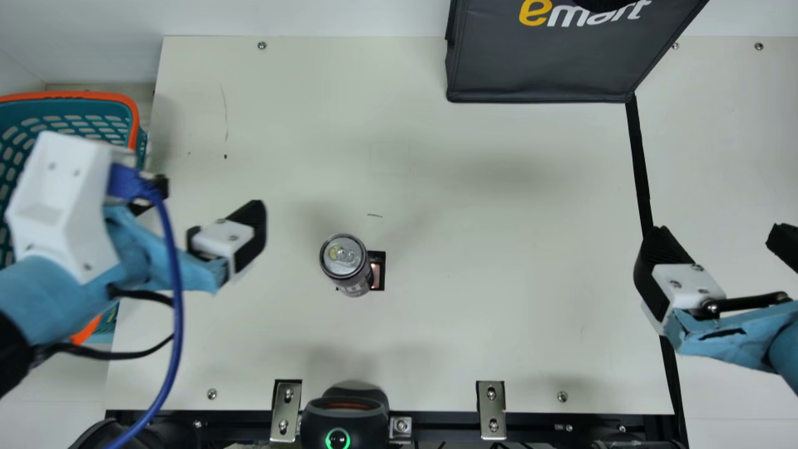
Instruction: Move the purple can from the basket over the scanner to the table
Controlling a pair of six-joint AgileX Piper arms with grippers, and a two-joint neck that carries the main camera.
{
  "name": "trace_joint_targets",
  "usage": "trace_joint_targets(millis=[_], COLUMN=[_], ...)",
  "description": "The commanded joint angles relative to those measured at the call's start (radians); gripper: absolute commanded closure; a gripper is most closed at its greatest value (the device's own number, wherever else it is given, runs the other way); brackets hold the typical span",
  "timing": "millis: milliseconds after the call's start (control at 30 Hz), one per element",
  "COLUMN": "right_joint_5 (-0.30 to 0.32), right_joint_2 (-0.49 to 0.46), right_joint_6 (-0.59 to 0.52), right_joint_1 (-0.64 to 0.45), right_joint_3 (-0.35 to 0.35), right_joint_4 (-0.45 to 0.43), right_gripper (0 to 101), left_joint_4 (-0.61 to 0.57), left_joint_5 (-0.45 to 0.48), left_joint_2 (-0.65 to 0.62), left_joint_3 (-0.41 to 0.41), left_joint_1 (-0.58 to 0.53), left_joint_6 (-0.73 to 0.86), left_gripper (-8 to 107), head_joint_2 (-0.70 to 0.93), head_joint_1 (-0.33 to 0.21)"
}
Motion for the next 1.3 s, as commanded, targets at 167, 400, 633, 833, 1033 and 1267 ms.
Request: trace_joint_targets(millis=[167,400,633,833,1033,1267], right_joint_5=[0.0,0.0,0.0,0.0,0.0,0.0], right_joint_2=[0.0,0.0,0.0,0.0,0.0,0.0], right_joint_6=[0.0,0.0,0.0,0.0,0.0,0.0], right_joint_1=[0.0,0.0,0.0,0.0,0.0,0.0], right_joint_3=[0.0,0.0,0.0,0.0,0.0,0.0], right_joint_4=[0.0,0.0,0.0,0.0,0.0,0.0], right_gripper=[6,6,6,6,6,6], left_joint_4=[0.089,0.179,0.269,0.29,0.298,0.319], left_joint_5=[0.002,0.052,0.136,0.178,0.18,0.173], left_joint_2=[0.151,0.259,0.326,0.368,0.4,0.431], left_joint_3=[-0.076,-0.147,-0.191,-0.192,-0.163,-0.123], left_joint_1=[-0.223,-0.322,-0.383,-0.431,-0.461,-0.484], left_joint_6=[-0.206,-0.414,-0.632,-0.743,-0.808,-0.867], left_gripper=[9,9,9,9,9,9], head_joint_2=[0.0,0.0,0.0,0.0,0.0,0.0], head_joint_1=[-0.03,-0.03,-0.03,-0.03,-0.03,-0.03])
